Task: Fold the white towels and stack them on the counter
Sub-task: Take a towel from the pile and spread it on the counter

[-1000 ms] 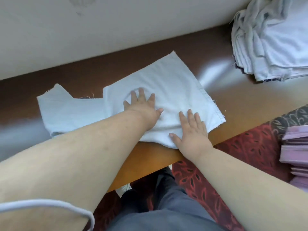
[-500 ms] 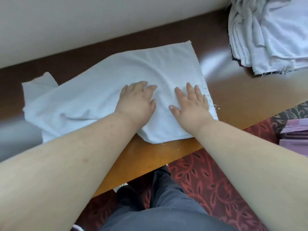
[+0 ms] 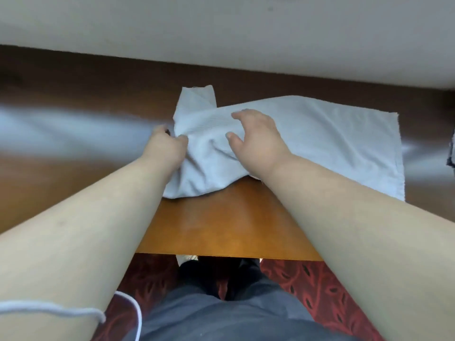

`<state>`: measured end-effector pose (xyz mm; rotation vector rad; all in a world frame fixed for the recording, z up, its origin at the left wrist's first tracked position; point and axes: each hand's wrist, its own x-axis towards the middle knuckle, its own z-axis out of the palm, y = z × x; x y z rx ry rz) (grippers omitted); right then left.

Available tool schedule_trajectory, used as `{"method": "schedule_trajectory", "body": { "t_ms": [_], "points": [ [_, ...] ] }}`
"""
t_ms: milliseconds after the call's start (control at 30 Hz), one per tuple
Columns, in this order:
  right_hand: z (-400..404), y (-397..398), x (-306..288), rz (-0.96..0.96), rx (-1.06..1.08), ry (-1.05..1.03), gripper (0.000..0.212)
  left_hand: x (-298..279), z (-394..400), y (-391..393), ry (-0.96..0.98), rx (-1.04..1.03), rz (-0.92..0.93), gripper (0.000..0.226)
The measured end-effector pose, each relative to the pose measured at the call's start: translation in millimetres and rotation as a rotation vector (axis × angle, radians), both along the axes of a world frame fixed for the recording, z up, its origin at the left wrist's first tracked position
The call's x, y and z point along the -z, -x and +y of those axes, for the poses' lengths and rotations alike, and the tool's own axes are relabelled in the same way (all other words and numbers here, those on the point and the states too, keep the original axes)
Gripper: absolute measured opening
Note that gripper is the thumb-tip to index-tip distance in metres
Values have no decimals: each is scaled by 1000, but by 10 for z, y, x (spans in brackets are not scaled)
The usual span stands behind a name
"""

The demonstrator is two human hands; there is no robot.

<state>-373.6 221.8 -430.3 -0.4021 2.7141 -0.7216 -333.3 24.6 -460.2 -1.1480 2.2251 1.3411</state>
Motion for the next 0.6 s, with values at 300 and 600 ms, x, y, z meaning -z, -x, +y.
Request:
{"method": "schedule_trajectory", "body": {
  "t_ms": [300, 600],
  "points": [
    [-1201, 494, 45, -305, -28, -343, 80, -40, -171, -333, -137, 270, 210, 29],
    [-1555, 485, 62, -196, -205, -550, 57, 40, -244, -709, -38, 501, 99, 78]
  ]
}}
